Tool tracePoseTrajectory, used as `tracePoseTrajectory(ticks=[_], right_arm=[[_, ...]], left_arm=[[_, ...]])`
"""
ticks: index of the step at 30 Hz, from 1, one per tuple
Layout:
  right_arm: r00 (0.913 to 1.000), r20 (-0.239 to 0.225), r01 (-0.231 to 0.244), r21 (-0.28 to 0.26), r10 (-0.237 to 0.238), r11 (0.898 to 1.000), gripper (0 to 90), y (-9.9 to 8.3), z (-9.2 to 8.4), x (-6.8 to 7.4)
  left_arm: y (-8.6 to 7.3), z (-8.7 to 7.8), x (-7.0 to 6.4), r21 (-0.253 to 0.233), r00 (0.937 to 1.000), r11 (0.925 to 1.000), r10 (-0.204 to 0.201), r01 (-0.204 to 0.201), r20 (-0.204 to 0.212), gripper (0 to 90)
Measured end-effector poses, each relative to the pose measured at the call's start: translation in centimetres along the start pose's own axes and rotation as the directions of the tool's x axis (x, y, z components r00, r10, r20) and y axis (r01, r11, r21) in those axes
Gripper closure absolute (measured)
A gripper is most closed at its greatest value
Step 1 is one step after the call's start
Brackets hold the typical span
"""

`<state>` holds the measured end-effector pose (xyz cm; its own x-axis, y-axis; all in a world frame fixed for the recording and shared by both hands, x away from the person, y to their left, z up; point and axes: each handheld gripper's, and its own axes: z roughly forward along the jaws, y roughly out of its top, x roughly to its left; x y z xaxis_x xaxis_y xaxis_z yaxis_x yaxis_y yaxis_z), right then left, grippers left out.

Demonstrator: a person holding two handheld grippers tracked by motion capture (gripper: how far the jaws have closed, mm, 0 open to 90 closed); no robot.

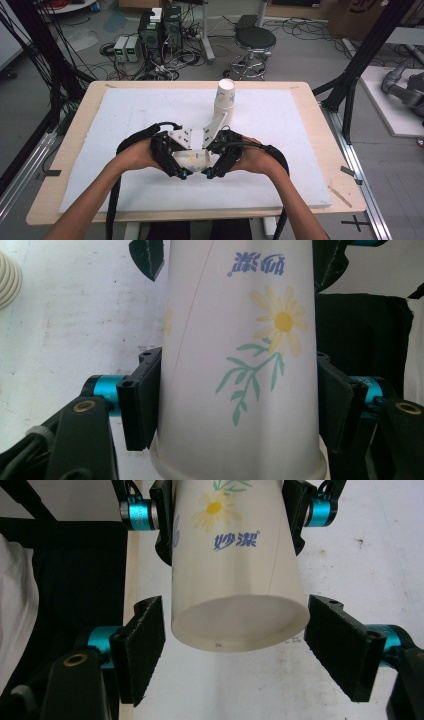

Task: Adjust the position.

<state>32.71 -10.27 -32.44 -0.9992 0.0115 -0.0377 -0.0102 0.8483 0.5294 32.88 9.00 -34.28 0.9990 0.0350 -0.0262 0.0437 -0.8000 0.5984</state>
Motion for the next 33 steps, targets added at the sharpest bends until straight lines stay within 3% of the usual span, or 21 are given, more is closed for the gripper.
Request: tracePoseTrajectory(ticks=[4,14,17,18,19,21,23,26,30,32,33], right_arm=[[0.9998,-0.017,0.005,0.002,-0.005,1.0,35.3,0.0,0.1,-0.1],[0.9998,-0.02,0.004,0.003,-0.004,1.0,37.3,0.0,0.1,0.0],[0.9997,-0.024,-0.001,0.004,0.001,1.0,37.3,0.1,0.2,0.0],[0.9997,-0.024,-0.001,0.004,0.001,1.0,37.3,0.1,0.2,0.0],[0.9997,-0.023,0.0,0.006,0.0,1.0,37.3,0.0,0.2,-0.1],[0.9998,-0.02,-0.007,0.006,0.007,1.0,37.3,-0.1,0.1,-0.1],[0.9998,-0.017,-0.009,0.003,0.009,1.0,37.4,-0.2,0.0,-0.1],[0.9998,-0.016,-0.011,0.004,0.011,1.0,37.3,-0.3,-0.1,-0.1],[0.9997,-0.015,-0.019,-0.003,0.019,1.0,37.4,-0.5,-0.2,0.0],[0.9997,-0.01,-0.021,-0.011,0.021,1.0,37.4,-0.7,-0.3,0.0],[0.9996,-0.01,-0.025,-0.017,0.025,1.0,37.4,-0.9,-0.4,0.0]], left_arm=[[0.1,0.1,0.0,0.007,1.0,1.0,0.006,-0.006,0.0,31.0],[0.0,0.3,0.0,-0.003,1.0,1.0,-0.005,0.005,0.008,31.8],[0.0,0.4,0.1,0.004,0.9999,1.0,-0.008,0.008,0.011,28.0],[0.0,0.4,0.1,0.004,0.9999,1.0,-0.008,0.008,0.011,22.6],[0.0,0.4,0.3,-0.017,0.9993,0.9993,-0.033,0.034,0.018,14.4],[-0.1,0.3,0.4,-0.048,0.9983,0.9982,-0.035,0.037,0.048,6.2],[-0.3,0.3,0.3,-0.081,0.9985,0.996,-0.034,0.037,0.044,6.2],[-0.5,0.3,0.3,-0.072,0.9985,0.9969,-0.029,0.032,0.046,6.2],[-0.8,0.2,0.5,-0.098,0.9987,0.9943,-0.041,0.044,0.03,6.2],[-1.0,-0.1,0.5,-0.115,0.9986,0.9922,-0.046,0.049,0.026,6.2],[-1.4,-0.3,0.5,-0.155,0.9982,0.9861,-0.055,0.058,0.024,6.2]])
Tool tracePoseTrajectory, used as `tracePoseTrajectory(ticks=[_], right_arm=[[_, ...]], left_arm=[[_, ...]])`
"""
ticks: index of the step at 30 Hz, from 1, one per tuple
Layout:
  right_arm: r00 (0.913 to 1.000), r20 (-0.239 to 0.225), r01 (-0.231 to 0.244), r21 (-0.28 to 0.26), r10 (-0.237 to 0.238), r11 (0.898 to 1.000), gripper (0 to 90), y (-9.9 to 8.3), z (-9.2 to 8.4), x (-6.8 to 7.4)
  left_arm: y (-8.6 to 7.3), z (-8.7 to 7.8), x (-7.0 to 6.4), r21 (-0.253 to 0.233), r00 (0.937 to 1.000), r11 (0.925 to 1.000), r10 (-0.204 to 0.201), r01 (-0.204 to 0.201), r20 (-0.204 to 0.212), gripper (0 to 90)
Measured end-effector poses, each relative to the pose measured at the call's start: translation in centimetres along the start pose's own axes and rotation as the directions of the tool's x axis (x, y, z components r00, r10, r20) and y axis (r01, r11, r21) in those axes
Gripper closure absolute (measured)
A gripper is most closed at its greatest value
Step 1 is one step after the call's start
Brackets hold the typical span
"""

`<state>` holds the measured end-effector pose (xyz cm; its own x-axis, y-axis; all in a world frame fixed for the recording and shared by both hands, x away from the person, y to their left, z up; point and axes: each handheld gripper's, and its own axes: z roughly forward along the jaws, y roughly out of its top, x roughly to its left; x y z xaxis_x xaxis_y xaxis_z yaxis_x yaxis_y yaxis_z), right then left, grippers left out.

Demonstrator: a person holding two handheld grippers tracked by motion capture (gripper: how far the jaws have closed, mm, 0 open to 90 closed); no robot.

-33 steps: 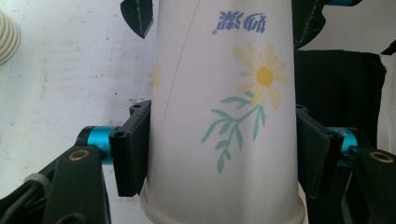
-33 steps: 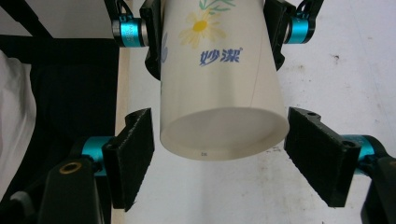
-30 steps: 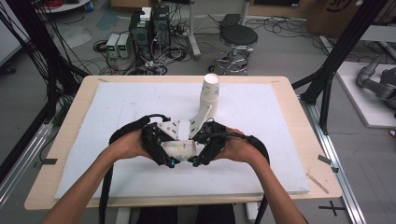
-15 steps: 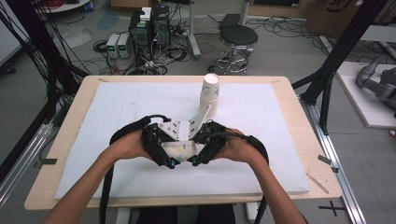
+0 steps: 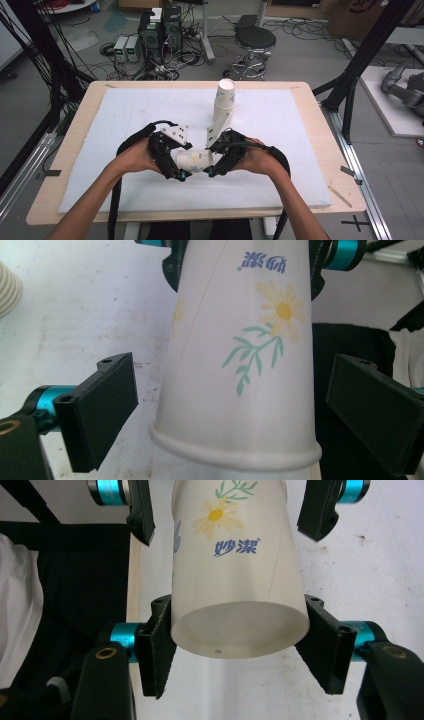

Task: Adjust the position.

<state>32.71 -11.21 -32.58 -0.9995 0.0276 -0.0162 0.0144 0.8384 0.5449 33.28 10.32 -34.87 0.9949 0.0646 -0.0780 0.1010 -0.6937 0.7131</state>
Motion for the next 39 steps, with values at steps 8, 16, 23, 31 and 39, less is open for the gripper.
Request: tracePoseTrajectory(ticks=[8,16,23,31,39], right_arm=[[0.9998,0.012,-0.017,-0.153,0.019,0.988,37.3,-2.3,-0.6,0.3],[0.9984,0.032,-0.034,-0.327,0.047,0.944,37.3,-4.9,-0.2,0.9],[0.9961,0.019,-0.068,-0.459,0.086,0.886,37.3,-7.4,1.2,1.1],[0.9973,0.005,-0.058,-0.56,0.074,0.827,37.3,-8.7,2.4,1.1],[0.9974,-0.007,-0.063,-0.558,0.072,0.828,37.3,-8.7,2.8,1.0]], left_arm=[[-2.7,-1.6,-0.3,-0.231,0.998,0.9728,-0.027,0.013,-0.058,6.2],[-5.8,-1.5,-1.0,-0.443,0.9963,0.8962,-0.052,0.017,-0.068,6.2],[-7.5,-0.7,-1.6,-0.552,0.996,0.8335,-0.051,0.002,-0.073,6.2],[-8.3,0.2,-1.6,-0.605,0.9964,0.7958,-0.06,0.012,-0.06,6.1],[-8.6,1.5,-1.5,-0.625,0.9958,0.7799,-0.077,0.029,-0.049,6.2]])
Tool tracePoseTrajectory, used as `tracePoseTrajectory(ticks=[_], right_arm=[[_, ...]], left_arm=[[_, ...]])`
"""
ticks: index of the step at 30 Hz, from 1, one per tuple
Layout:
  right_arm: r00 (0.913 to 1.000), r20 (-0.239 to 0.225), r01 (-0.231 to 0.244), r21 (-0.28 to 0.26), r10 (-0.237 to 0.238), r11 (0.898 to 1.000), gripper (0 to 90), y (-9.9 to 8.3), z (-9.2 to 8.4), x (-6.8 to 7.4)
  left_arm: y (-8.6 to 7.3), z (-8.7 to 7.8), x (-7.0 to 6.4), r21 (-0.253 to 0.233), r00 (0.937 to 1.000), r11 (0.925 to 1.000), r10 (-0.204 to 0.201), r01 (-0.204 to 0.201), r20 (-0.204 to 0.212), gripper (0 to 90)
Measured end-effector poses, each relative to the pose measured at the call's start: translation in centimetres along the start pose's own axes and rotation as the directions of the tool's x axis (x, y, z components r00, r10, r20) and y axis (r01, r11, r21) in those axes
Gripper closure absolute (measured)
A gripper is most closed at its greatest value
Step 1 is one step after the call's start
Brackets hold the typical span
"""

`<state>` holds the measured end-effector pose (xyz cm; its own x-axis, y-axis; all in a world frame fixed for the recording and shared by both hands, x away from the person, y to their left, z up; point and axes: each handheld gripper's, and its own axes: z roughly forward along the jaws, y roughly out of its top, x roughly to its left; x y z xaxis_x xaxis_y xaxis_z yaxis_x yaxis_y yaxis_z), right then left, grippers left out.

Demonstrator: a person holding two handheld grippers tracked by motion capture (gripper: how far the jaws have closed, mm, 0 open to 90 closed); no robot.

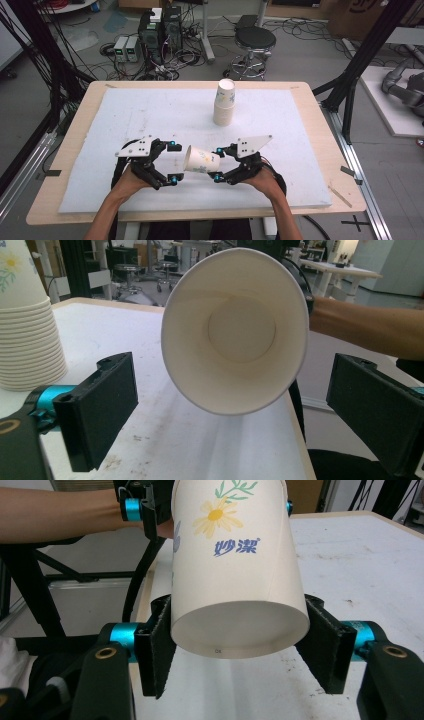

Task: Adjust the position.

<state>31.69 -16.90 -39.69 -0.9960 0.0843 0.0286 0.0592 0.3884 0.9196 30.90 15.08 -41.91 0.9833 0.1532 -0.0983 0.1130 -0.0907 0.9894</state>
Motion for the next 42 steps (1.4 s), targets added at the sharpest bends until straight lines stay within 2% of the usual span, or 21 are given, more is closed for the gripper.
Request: tracePoseTrajectory(ticks=[8,16,21,22,29,37,42], right_arm=[[0.9997,-0.02,0.011,-0.019,-0.011,1.0,37.3,0.2,0.0,0.1],[0.9991,-0.041,0.009,-0.026,-0.011,1.0,37.3,0.2,0.1,0.2],[0.9985,-0.051,0.016,-0.033,-0.018,0.999,37.2,0.3,0.1,0.3],[0.9985,-0.051,0.018,-0.033,-0.019,0.999,37.3,0.3,0.1,0.3],[0.9979,-0.06,0.021,-0.046,-0.024,0.999,37.3,0.3,0.2,0.3],[0.9981,-0.058,0.017,-0.055,-0.02,0.998,37.3,0.1,0.0,0.2],[0.9981,-0.059,0.018,-0.055,-0.021,0.998,37.5,0.1,0.0,0.2]], left_arm=[[0.3,1.8,0.3,-0.023,0.9994,0.9997,0.0,0.001,0.036,6.2],[1.0,3.5,0.1,-0.008,0.997,1.0,0.006,-0.005,0.078,6.2],[1.1,3.9,0.1,-0.009,0.9964,0.9999,0.006,-0.005,0.084,6.2],[1.1,3.9,0.1,-0.005,0.9961,0.9999,0.009,-0.009,0.087,9.2],[1.1,3.9,0.1,-0.013,0.9946,0.9999,0.012,-0.01,0.103,13.7],[1.2,3.8,-0.2,-0.036,0.9909,0.9981,0.053,-0.049,0.124,28.9],[1.2,3.8,-0.2,-0.039,0.9906,0.9979,0.055,-0.051,0.125,31.2]])
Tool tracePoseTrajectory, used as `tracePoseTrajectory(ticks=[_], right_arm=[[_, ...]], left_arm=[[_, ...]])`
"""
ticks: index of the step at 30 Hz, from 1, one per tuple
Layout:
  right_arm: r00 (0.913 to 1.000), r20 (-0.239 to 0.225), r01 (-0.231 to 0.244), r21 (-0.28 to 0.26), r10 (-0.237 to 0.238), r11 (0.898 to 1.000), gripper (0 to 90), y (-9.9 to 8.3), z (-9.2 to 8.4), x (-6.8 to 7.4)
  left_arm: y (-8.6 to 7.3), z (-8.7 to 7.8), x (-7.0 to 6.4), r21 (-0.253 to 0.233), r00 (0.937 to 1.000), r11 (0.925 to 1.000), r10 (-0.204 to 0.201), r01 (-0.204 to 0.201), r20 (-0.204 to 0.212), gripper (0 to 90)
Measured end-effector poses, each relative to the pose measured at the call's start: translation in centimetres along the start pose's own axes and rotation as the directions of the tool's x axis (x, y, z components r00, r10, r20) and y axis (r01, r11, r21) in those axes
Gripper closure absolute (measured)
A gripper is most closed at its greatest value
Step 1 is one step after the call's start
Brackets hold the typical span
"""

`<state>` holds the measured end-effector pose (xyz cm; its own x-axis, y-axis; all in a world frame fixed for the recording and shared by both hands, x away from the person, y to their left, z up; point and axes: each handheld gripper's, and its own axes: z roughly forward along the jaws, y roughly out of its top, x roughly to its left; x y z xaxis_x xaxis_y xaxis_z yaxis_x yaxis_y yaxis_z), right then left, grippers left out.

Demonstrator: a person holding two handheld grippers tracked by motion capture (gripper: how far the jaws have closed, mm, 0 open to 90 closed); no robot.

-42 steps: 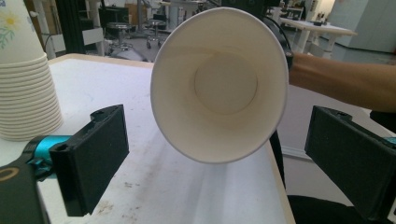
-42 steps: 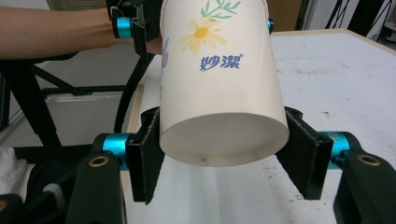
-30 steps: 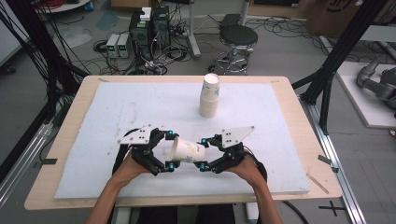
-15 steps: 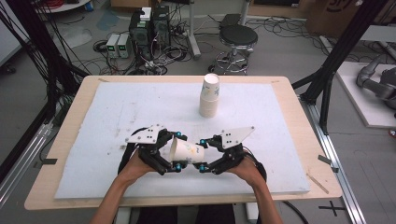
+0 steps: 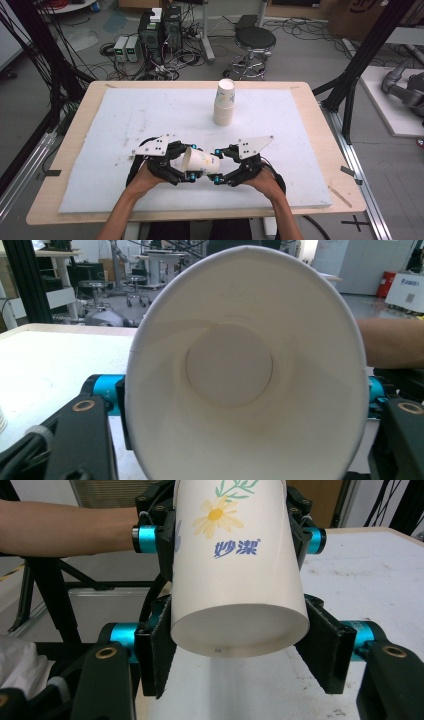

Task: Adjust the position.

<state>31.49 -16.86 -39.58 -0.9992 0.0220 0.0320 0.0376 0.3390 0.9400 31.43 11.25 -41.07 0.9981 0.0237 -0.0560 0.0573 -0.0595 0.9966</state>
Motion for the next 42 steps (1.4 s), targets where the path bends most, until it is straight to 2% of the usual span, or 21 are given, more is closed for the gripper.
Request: tracePoseTrajectory(ticks=[11,12,13,14,15,19,23,25,26,27,28,29,30,31,32,33,36,38,39,40,42], right_arm=[[1.0,-0.002,0.004,0.003,-0.004,1.0,36.7,0.0,0.0,0.0],[1.0,-0.002,0.003,0.002,-0.003,1.0,33.6,0.0,0.0,0.0],[0.9999,0.011,-0.01,0.003,0.01,1.0,20.8,0.0,0.2,0.1],[0.9999,0.011,-0.01,0.003,0.01,1.0,20.8,0.0,0.2,0.1],[0.9993,0.025,-0.027,0.011,0.027,1.0,14.6,0.1,0.3,0.1],[0.9987,0.032,-0.039,0.018,0.038,0.999,14.2,0.0,0.3,0.3],[0.9962,0.073,-0.048,0.028,0.046,0.998,14.3,-0.2,0.0,0.5],[0.9811,0.183,-0.069,0.032,0.062,0.997,14.3,-0.7,-0.7,0.8],[0.974,0.215,-0.08,0.041,0.069,0.996,14.3,-1.0,-1.0,0.9],[0.9668,0.246,-0.083,0.046,0.069,0.995,14.3,-1.3,-1.3,1.0],[0.9668,0.246,-0.083,0.046,0.069,0.995,14.3,-1.3,-1.3,1.0],[0.9511,0.297,-0.103,0.047,0.085,0.994,14.4,-1.8,-1.9,1.1],[0.9511,0.297,-0.103,0.047,0.085,0.994,14.4,-1.8,-1.9,1.1],[0.9388,0.332,-0.112,0.043,0.092,0.993,14.4,-2.2,-2.2,1.2],[0.9179,0.383,-0.128,0.04,0.103,0.991,14.4,-2.7,-2.7,1.3],[0.9076,0.406,-0.134,0.043,0.106,0.99,14.4,-3.0,-2.9,1.4],[0.8651,0.486,-0.164,0.041,0.124,0.986,14.4,-3.9,-3.6,1.5],[0.8371,0.527,-0.194,0.038,0.146,0.98,14.4,-4.4,-4.1,1.5],[0.8234,0.546,-0.208,0.034,0.156,0.978,14.4,-4.7,-4.3,1.5],[0.808,0.567,-0.214,0.028,0.161,0.976,14.5,-5.0,-4.6,1.5],[0.7816,0.596,-0.24,0.014,0.185,0.971,14.5,-5.6,-5.1,1.5]], left_arm=[[0.0,0.0,-0.1,0.001,1.0,1.0,0.004,-0.004,0.0,34.0],[0.0,0.0,-0.1,0.003,1.0,1.0,0.004,-0.004,-0.001,34.1],[0.0,-0.1,0.0,0.008,1.0,1.0,0.004,-0.004,-0.002,34.1],[0.0,-0.1,0.0,0.008,1.0,1.0,0.004,-0.004,-0.002,34.1],[0.1,-0.1,0.0,0.009,1.0,1.0,0.004,-0.004,-0.003,34.1],[0.2,-0.5,-0.1,0.025,0.9998,0.9996,0.01,-0.009,-0.016,34.1],[0.6,-0.9,0.1,0.079,0.9991,0.9968,0.015,-0.012,-0.039,34.0],[1.5,-1.4,0.5,0.166,0.9977,0.9861,0.023,-0.012,-0.064,34.0],[1.5,-1.4,0.5,0.166,0.9977,0.9861,0.023,-0.012,-0.064,33.9],[2.1,-1.6,0.9,0.225,0.9966,0.9744,0.016,0.003,-0.081,33.9],[2.1,-1.6,0.9,0.225,0.9966,0.9744,0.016,0.003,-0.081,33.9],[2.7,-1.8,1.5,0.299,0.9955,0.9541,0.02,0.009,-0.093,33.9],[2.7,-1.8,1.5,0.299,0.9955,0.9541,0.02,0.009,-0.093,33.7],[2.8,-1.8,1.7,0.328,0.995,0.9446,0.022,0.011,-0.097,33.7],[3.0,-1.8,2.2,0.375,0.9947,0.9271,0.024,0.015,-0.1,33.7],[3.1,-1.7,2.4,0.401,0.9941,0.9158,0.03,0.014,-0.104,33.6],[3.4,-1.5,3.2,0.479,0.9923,0.8772,0.036,0.025,-0.118,33.6],[3.5,-1.4,3.7,0.515,0.9915,0.8562,0.033,0.037,-0.126,33.5],[3.5,-1.4,3.7,0.515,0.9915,0.8562,0.033,0.037,-0.126,33.5],[3.5,-1.4,4.3,0.547,0.9903,0.8356,0.03,0.05,-0.136,33.5],[3.6,-1.5,4.9,0.589,0.9898,0.8062,0.031,0.058,-0.139,33.6]])
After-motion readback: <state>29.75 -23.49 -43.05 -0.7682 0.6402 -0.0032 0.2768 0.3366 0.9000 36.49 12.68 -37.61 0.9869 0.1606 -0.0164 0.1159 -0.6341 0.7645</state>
